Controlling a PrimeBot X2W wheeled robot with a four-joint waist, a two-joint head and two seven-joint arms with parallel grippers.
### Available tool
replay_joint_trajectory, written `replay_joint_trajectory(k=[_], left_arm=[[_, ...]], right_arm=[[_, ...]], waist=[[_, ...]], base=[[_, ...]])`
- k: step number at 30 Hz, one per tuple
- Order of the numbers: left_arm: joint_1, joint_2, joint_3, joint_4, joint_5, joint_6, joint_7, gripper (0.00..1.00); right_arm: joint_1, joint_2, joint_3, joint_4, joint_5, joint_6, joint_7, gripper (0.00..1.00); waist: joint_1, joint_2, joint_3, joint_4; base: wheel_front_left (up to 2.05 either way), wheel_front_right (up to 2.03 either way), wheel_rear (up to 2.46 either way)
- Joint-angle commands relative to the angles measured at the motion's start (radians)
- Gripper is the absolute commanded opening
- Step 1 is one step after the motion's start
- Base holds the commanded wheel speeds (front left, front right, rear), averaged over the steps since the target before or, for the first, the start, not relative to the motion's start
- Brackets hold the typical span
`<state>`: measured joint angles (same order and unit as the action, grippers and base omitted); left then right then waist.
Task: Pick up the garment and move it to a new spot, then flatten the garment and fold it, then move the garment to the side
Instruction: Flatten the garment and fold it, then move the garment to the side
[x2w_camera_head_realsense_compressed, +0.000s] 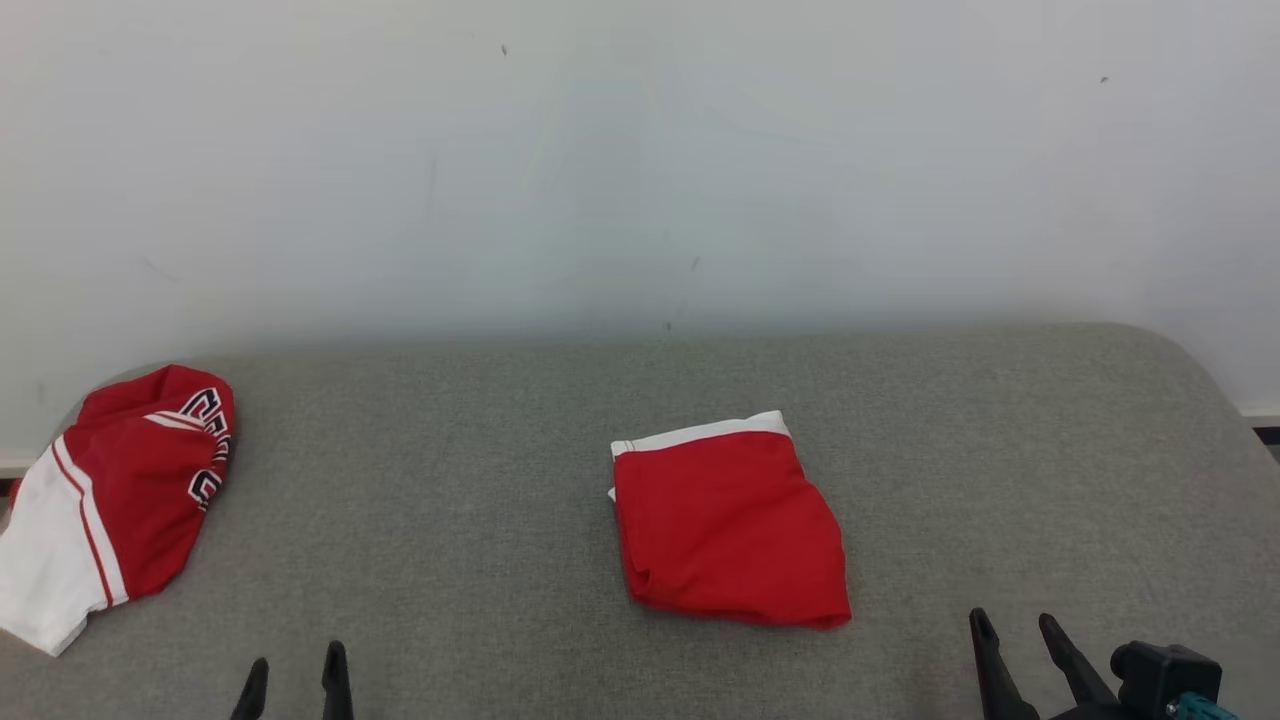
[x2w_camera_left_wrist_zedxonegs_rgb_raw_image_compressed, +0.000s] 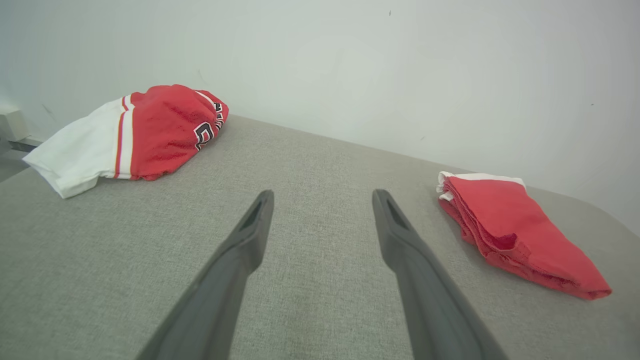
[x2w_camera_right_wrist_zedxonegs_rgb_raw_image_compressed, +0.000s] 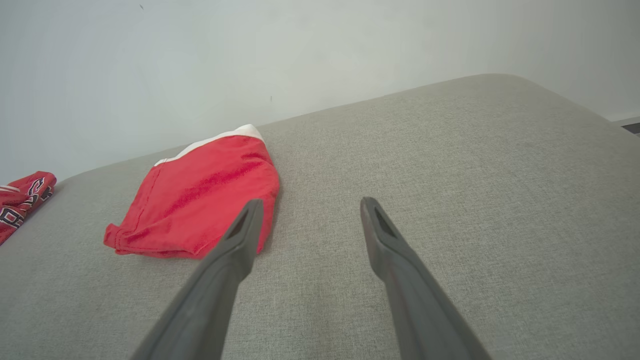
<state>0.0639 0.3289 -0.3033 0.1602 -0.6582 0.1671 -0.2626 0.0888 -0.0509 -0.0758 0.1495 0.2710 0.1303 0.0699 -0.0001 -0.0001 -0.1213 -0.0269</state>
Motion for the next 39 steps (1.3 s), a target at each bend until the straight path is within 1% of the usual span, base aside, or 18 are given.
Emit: replay_joint_trajectory(k=[1, 4, 6, 10, 13, 16, 20, 25, 28, 39], left_arm=[[0.01, -0.008, 0.021, -0.016, 0.014, -0.001, -0.003, 1.0], [0.035, -0.028, 0.08, -0.066, 0.046, -0.031, -0.003, 1.0], [0.049, -0.033, 0.107, -0.1, 0.086, -0.067, -0.004, 1.0], [0.085, -0.049, 0.158, -0.145, 0.134, -0.136, -0.004, 1.0], [0.107, -0.057, 0.192, -0.138, 0.15, -0.165, -0.004, 1.0], [0.131, -0.061, 0.212, -0.126, 0.163, -0.177, -0.004, 1.0], [0.15, -0.062, 0.219, -0.118, 0.181, -0.183, -0.004, 1.0], [0.18, -0.07, 0.229, -0.124, 0.198, -0.169, -0.004, 1.0], [0.185, -0.066, 0.227, -0.125, 0.205, -0.167, -0.003, 1.0], [0.182, -0.051, 0.218, -0.142, 0.206, -0.153, 0.022, 1.0]], right_arm=[[0.014, 0.001, -0.001, -0.002, -0.012, 0.001, -0.003, 1.0], [0.016, 0.001, -0.005, -0.012, -0.01, 0.001, 0.0, 1.0], [0.017, 0.001, -0.007, -0.018, -0.004, 0.001, 0.007, 1.0], [0.017, 0.001, 0.027, -0.036, 0.034, 0.001, 0.02, 1.0], [0.024, -0.016, 0.057, -0.043, 0.065, 0.001, 0.031, 1.0], [0.032, -0.028, 0.07, -0.045, 0.078, 0.001, 0.028, 1.0], [0.031, -0.034, 0.078, -0.046, 0.08, 0.001, 0.019, 1.0], [0.03, -0.042, 0.076, -0.046, 0.069, 0.001, 0.005, 1.0], [0.031, -0.041, 0.071, -0.048, 0.065, 0.001, 0.002, 1.0], [0.026, -0.038, 0.072, -0.055, 0.062, 0.001, 0.028, 1.0]], waist=[[0.0001, 0.0001, -0.012, -0.024], [0.0001, 0.0001, -0.014, -0.038], [0.0001, 0.0001, -0.014, -0.043], [0.0001, 0.0001, -0.013, -0.051], [0.0001, 0.0001, -0.012, -0.054], [0.0001, 0.0001, -0.01, -0.054], [0.0001, 0.0001, -0.006, -0.052], [0.0001, 0.0001, 0.004, -0.042], [0.0001, 0.0001, 0.008, -0.039], [0.0001, 0.0001, 0.024, -0.024]], base=[[0.0, 0.0, 0.0], [0.0, 0.0, 0.0], [0.0, 0.0, 0.0], [0.0, 0.0, 0.0], [0.0, 0.0, 0.0], [0.0, 0.0, 0.0], [0.0, 0.0, 0.0], [0.0, 0.0, 0.0], [0.0, 0.0, 0.0], [0.0, 0.0, 0.0]])
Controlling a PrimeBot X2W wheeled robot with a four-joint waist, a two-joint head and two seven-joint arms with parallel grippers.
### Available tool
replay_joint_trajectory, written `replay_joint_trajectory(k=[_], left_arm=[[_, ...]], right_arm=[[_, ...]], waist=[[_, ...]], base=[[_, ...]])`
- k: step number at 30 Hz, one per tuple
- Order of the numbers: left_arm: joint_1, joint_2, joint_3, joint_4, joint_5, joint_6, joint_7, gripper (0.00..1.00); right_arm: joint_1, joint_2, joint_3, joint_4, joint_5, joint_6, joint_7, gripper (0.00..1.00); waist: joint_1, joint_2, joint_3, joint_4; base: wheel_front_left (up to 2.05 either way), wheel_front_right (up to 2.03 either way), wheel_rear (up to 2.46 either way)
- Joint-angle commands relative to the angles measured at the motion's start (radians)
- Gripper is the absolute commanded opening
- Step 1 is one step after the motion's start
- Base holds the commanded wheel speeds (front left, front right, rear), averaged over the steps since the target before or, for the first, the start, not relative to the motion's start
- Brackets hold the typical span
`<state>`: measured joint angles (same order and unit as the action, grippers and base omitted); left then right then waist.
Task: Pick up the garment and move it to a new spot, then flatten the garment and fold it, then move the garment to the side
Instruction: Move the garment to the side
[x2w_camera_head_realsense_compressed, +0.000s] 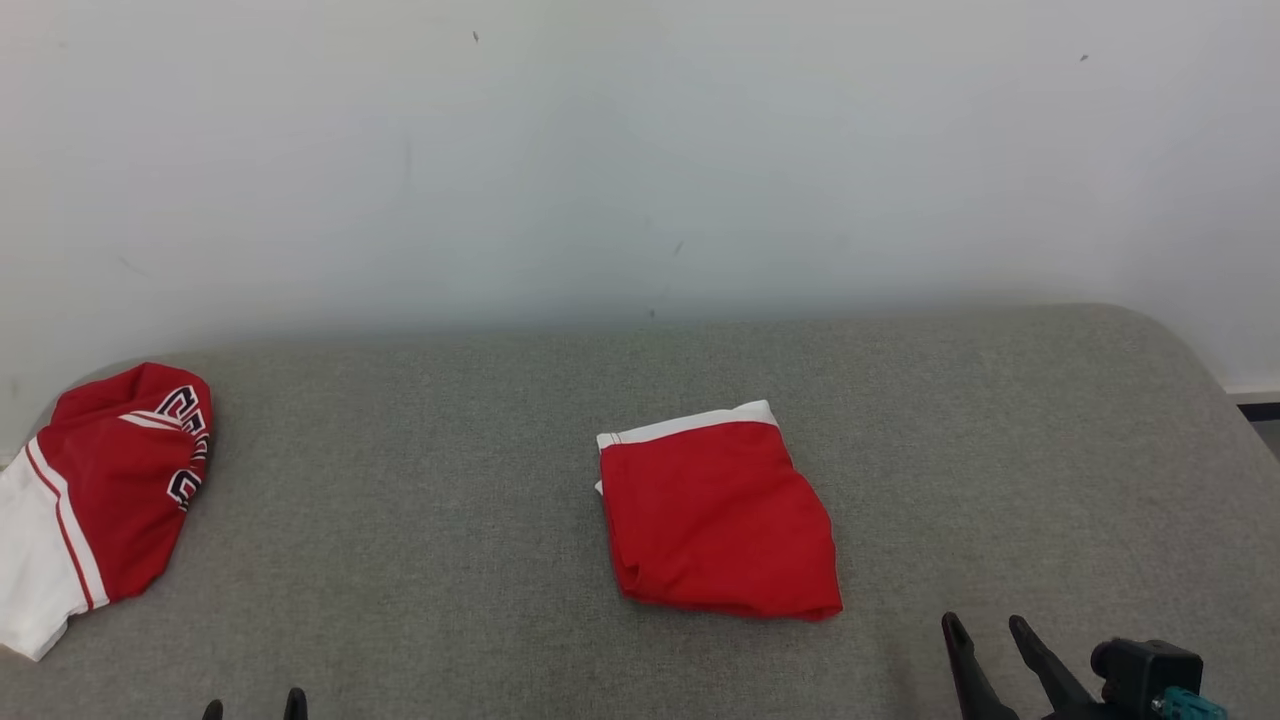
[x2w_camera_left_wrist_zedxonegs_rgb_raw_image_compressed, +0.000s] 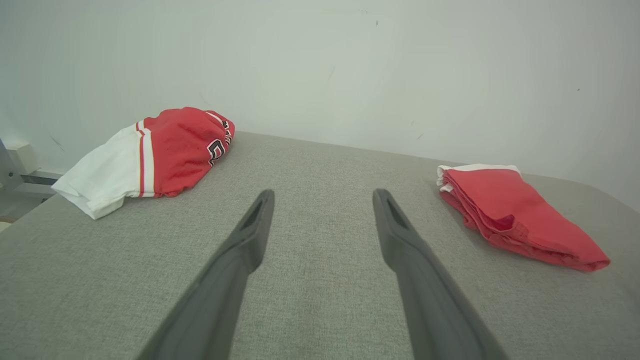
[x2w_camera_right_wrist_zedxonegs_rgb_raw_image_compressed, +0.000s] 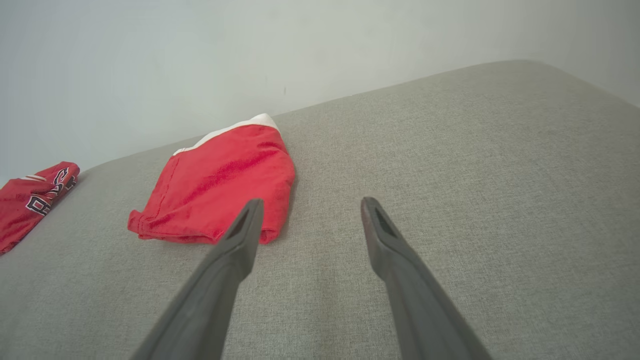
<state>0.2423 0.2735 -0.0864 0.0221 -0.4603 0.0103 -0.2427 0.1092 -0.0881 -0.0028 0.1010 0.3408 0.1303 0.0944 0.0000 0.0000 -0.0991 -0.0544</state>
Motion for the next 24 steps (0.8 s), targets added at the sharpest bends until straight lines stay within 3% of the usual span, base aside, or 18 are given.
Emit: replay_joint_trajectory(k=[1, 7, 11, 17, 24], left_arm=[[0.005, 0.006, 0.0, -0.007, 0.009, 0.008, 0.006, 1.0], [0.012, 0.027, -0.004, -0.038, 0.016, 0.02, 0.052, 1.0], [0.007, 0.048, -0.018, -0.064, 0.016, 0.001, 0.074, 1.0], [-0.012, 0.049, -0.04, -0.073, 0.009, -0.01, 0.092, 1.0], [-0.051, 0.043, -0.07, -0.085, 0.022, -0.019, 0.09, 1.0]], right_arm=[[0.002, 0.0, 0.001, -0.004, -0.004, 0.001, 0.018, 1.0], [-0.088, -0.022, -0.004, -0.001, -0.006, 0.001, 0.217, 1.0], [-0.198, -0.023, -0.038, 0.024, 0.008, 0.001, 0.399, 1.0], [-0.407, 0.007, -0.136, 0.165, -0.017, 0.001, 0.644, 1.0], [-0.58, 0.028, -0.237, 0.299, -0.113, 0.001, 0.715, 1.0]], waist=[[0.0, 0.0, 0.003, 0.006], [0.0, 0.0, 0.016, 0.021], [0.0, 0.0, 0.031, 0.039], [0.0, 0.0, 0.075, 0.091], [0.0, 0.0, 0.142, 0.148]], base=[[0.0, 0.0, 0.0], [0.0, 0.0, 0.0], [0.0, 0.0, 0.0], [0.0, 0.0, 0.0], [0.0, 0.0, 0.0]])
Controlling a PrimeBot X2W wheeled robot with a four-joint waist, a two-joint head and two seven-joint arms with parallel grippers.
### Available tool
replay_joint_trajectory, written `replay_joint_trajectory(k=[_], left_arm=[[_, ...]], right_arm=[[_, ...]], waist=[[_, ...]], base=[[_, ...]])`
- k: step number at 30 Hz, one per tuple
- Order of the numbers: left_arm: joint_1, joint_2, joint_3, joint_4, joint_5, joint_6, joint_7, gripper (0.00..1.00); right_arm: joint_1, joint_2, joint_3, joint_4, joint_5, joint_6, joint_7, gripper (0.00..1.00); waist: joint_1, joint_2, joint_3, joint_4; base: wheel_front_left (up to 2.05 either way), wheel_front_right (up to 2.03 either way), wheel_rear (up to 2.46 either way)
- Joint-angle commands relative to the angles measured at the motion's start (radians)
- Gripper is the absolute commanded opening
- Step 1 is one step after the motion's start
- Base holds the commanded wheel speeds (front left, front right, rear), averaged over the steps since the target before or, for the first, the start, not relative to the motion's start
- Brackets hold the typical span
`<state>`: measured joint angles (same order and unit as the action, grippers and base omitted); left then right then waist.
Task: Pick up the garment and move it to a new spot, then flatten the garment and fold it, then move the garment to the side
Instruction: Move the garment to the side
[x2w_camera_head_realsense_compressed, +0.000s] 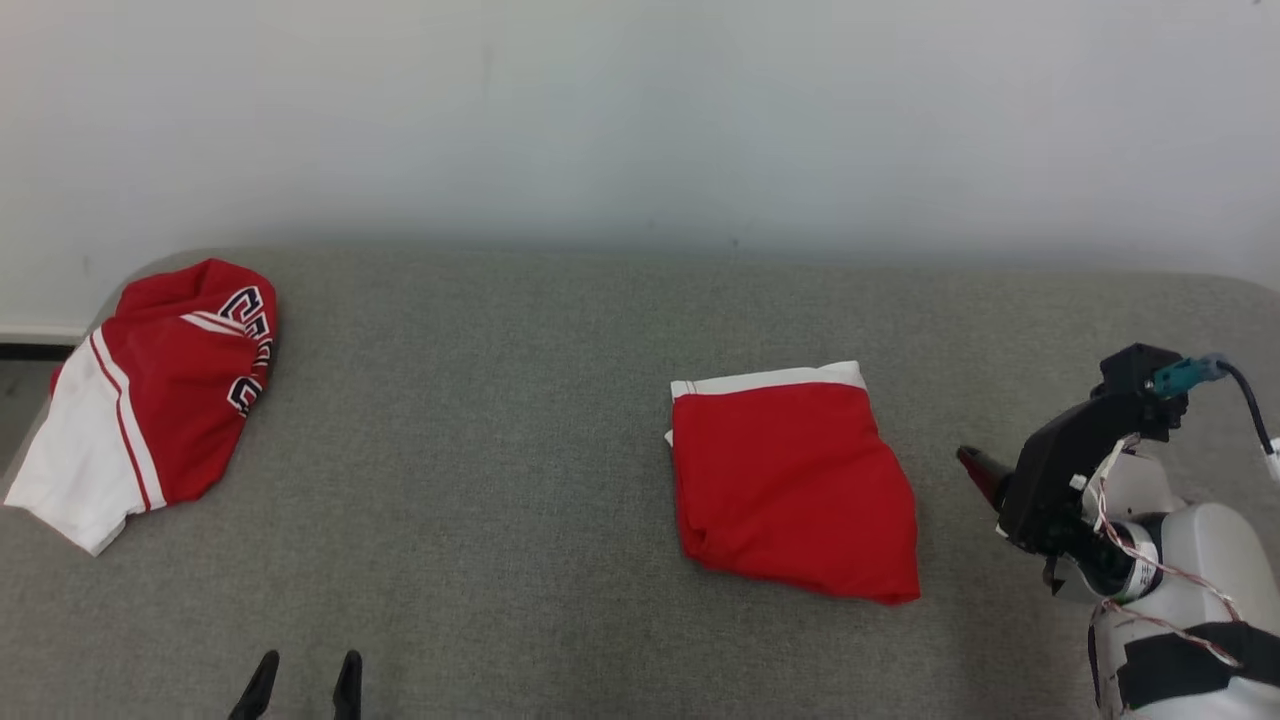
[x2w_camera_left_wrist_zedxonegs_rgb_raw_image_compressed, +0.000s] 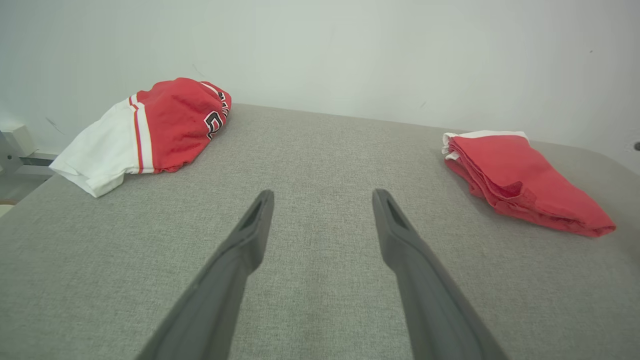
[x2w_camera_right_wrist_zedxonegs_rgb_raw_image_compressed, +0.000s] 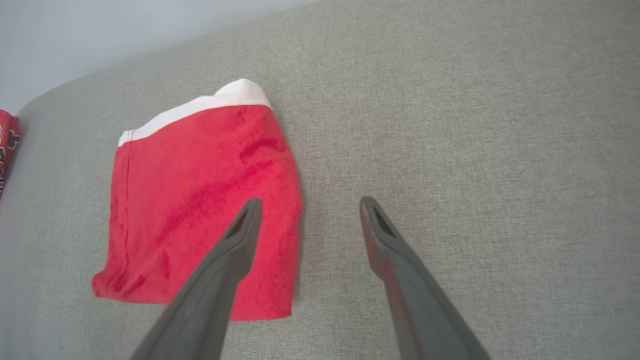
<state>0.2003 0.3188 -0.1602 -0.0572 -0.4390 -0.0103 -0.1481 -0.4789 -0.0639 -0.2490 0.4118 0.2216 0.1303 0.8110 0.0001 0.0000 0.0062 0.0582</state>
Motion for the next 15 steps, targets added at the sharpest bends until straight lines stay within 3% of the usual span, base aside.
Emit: replay_joint_trajectory(k=[1, 11, 15], left_arm=[[-0.017, -0.002, -0.002, -0.005, 0.004, -0.004, -0.005, 1.0], [-0.079, -0.002, -0.02, 0.016, 0.014, -0.011, -0.018, 1.0], [-0.082, -0.002, -0.023, 0.023, 0.011, -0.011, -0.022, 1.0]], right_arm=[[-0.016, 0.006, -0.008, 0.014, -0.012, 0.001, 0.002, 1.0], [-0.149, 0.013, -0.1, 0.243, -0.146, 0.001, 0.019, 1.0], [-0.17, 0.014, -0.114, 0.305, -0.151, 0.001, 0.019, 1.0]], waist=[[-0.0001, 0.0, 0.048, 0.046], [-0.0001, 0.0, 0.118, 0.12], [-0.0001, 0.0, 0.125, 0.129]], base=[[0.0, 0.0, 0.0], [0.0, 0.0, 0.0], [0.0, 0.0, 0.0]])
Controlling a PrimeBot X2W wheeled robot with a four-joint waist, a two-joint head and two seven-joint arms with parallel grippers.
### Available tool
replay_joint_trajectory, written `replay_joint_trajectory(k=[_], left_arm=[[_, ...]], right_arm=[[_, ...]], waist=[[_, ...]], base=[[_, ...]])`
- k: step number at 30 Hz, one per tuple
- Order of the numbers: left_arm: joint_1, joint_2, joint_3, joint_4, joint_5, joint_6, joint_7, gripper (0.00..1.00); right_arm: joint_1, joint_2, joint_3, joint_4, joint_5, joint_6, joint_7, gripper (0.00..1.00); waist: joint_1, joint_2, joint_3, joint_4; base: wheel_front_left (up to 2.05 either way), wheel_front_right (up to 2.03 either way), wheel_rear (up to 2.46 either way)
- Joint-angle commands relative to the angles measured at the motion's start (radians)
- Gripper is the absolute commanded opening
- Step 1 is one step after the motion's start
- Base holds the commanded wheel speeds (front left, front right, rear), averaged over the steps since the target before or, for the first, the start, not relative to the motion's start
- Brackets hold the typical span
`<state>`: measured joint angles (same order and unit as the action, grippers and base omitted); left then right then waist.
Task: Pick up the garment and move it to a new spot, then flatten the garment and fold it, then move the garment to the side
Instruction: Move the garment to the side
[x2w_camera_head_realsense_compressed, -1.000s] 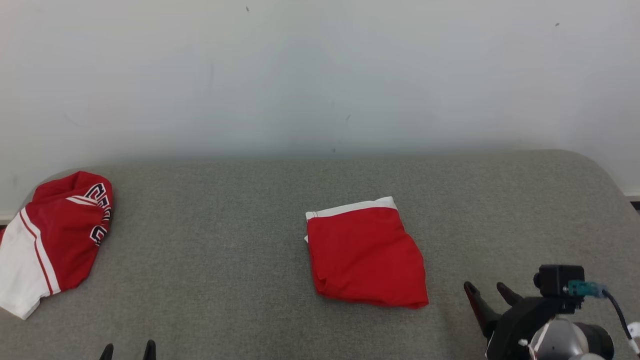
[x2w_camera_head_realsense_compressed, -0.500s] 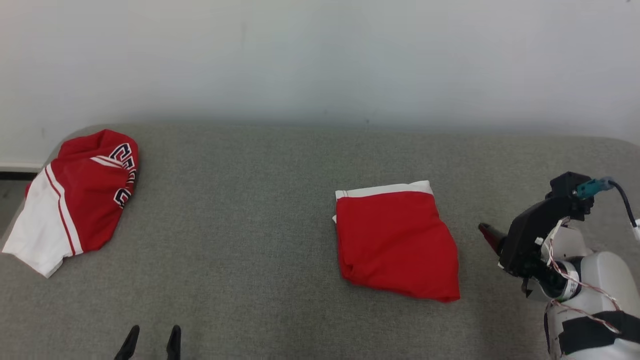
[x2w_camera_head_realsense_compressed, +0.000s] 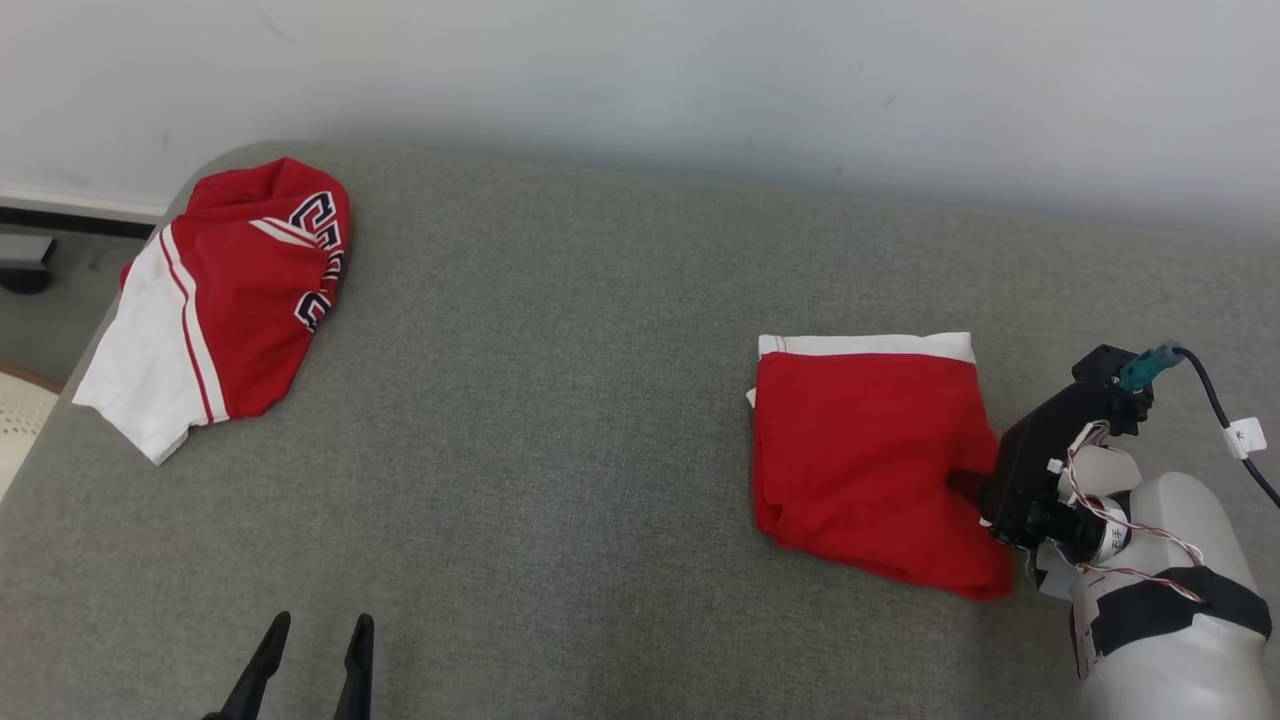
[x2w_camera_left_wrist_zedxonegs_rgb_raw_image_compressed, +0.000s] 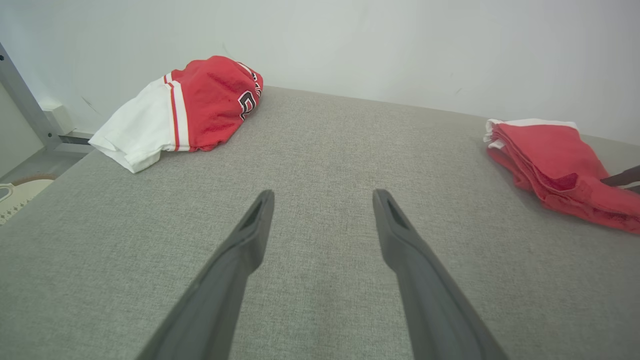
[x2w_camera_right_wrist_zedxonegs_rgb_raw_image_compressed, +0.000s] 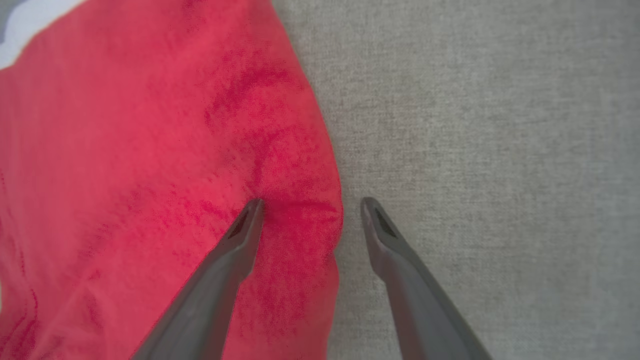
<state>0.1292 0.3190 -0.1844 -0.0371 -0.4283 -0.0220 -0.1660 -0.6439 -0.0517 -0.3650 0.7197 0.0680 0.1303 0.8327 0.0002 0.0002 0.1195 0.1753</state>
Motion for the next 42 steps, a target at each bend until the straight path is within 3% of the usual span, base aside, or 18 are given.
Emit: replay_joint_trajectory(k=[1, 4, 5, 6, 7, 8, 13, 16, 28, 29, 35, 42], left_arm=[[-0.01, -0.002, 0.001, 0.003, 0.0, 0.001, -0.007, 1.0], [-0.015, -0.002, 0.001, 0.007, -0.002, 0.003, -0.01, 1.0], [-0.019, -0.001, 0.0, 0.008, -0.001, 0.003, -0.009, 1.0], [-0.023, 0.0, 0.001, 0.007, -0.001, 0.004, -0.01, 1.0], [-0.028, 0.001, 0.001, 0.008, -0.002, 0.005, -0.009, 1.0], [-0.032, 0.002, 0.002, 0.008, -0.002, 0.003, -0.009, 1.0], [-0.037, 0.007, 0.009, 0.003, -0.005, 0.011, -0.014, 1.0], [-0.041, 0.013, 0.014, -0.003, -0.007, 0.014, -0.016, 1.0], [-0.073, 0.042, 0.044, -0.061, -0.029, 0.006, -0.013, 1.0], [-0.073, 0.042, 0.044, -0.061, -0.029, 0.006, -0.013, 1.0], [-0.068, 0.079, 0.064, -0.11, -0.028, 0.011, 0.006, 1.0], [-0.057, 0.097, 0.071, -0.152, -0.025, 0.02, 0.017, 1.0]], right_arm=[[-0.007, 0.002, -0.001, 0.012, 0.005, 0.001, -0.005, 1.0], [-0.031, 0.003, 0.011, 0.064, 0.036, 0.001, -0.02, 1.0], [-0.039, 0.005, 0.02, 0.081, 0.042, 0.001, -0.026, 0.93], [-0.046, 0.006, 0.033, 0.095, 0.05, 0.001, -0.035, 0.51], [-0.054, 0.006, 0.043, 0.108, 0.059, 0.001, -0.045, 0.2], [-0.057, 0.006, 0.058, 0.114, 0.06, 0.001, -0.058, 0.0], [-0.061, -0.01, 0.072, 0.111, 0.019, -0.001, -0.115, 0.0], [-0.046, -0.06, 0.09, 0.088, 0.002, -0.001, -0.127, 0.0], [-0.006, -0.36, 0.141, -0.004, -0.086, 0.0, -0.225, 0.0], [-0.006, -0.36, 0.141, -0.004, -0.086, 0.0, -0.225, 0.0], [-0.012, -0.505, 0.146, 0.016, -0.153, 0.0, -0.325, 0.0], [-0.024, -0.602, 0.115, 0.041, -0.203, 0.0, -0.46, 0.0]], waist=[[-0.0002, -0.0002, 0.016, 0.013], [-0.0002, -0.0002, 0.028, 0.01], [-0.0002, -0.0002, 0.032, 0.008], [-0.0002, -0.0002, 0.036, 0.005], [-0.0002, -0.0002, 0.04, 0.002], [-0.0002, -0.0002, 0.044, -0.002], [-0.0002, -0.0002, 0.062, -0.031], [-0.0002, -0.0002, 0.075, -0.056], [-0.0002, -0.0002, 0.18, -0.143], [-0.0002, -0.0002, 0.18, -0.143], [-0.0002, -0.0002, 0.242, -0.149], [-0.0002, -0.0002, 0.289, -0.153]], base=[[0.0, 0.0, 0.0], [0.0, 0.0, 0.0], [0.0, 0.0, 0.0], [0.0, 0.0, 0.0], [0.0, 0.0, 0.0], [0.0, 0.0, 0.0], [0.0, 0.0, 0.0], [0.0, 0.0, 0.0], [0.0, 0.0, 0.0], [0.0, 0.0, 0.0], [0.0, 0.0, 0.0], [0.0, 0.0, 0.0]])
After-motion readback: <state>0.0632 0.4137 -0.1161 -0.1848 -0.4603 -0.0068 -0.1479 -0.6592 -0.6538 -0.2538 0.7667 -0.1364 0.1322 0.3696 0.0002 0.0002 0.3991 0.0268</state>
